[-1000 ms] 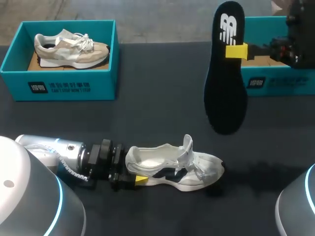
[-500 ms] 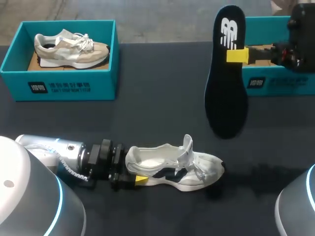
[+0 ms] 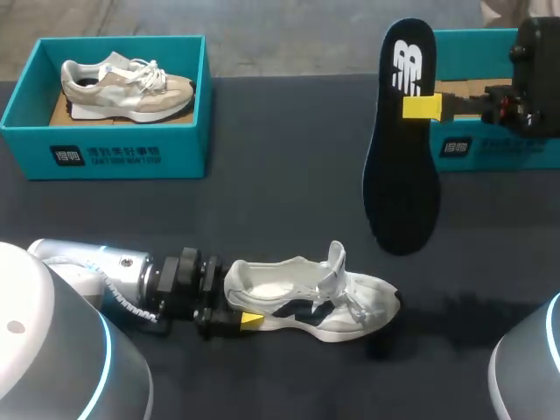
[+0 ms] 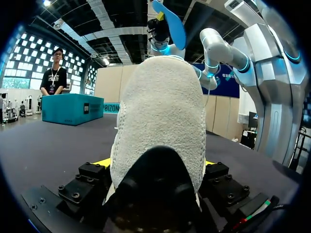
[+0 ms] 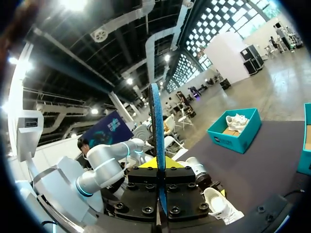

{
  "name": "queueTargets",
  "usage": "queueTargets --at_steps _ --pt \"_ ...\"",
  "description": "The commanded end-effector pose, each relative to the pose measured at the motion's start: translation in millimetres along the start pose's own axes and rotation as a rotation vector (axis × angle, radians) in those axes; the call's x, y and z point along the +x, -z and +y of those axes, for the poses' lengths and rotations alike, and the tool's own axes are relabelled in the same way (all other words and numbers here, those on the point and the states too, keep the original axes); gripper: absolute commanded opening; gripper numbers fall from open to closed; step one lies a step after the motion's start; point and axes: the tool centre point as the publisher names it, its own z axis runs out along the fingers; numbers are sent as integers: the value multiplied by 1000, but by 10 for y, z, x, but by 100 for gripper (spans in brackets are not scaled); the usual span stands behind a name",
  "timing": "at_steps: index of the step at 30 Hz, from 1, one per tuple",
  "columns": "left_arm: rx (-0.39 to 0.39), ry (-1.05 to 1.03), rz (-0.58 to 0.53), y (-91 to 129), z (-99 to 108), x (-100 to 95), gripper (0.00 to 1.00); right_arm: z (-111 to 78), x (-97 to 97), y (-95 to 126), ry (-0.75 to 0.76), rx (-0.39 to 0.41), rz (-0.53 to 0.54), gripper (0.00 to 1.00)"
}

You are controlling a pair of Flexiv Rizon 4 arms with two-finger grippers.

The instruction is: Take the shoe out of the shoebox, open the shoe tongue, remove and reinsert the insole, then place the shoe into the shoebox

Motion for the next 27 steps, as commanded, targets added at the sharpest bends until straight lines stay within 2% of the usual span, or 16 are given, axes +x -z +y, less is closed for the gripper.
queueTargets --at_steps 1,15,27 --pt "6 -8 21 3 -31 -19 100 -18 13 1 -2 -1 -4 0" --pt "-15 -19 54 151 -46 -14 100 -18 13 1 -2 -1 -4 0" --pt "-117 -49 120 265 -135 -18 100 -18 13 1 -2 -1 -4 0"
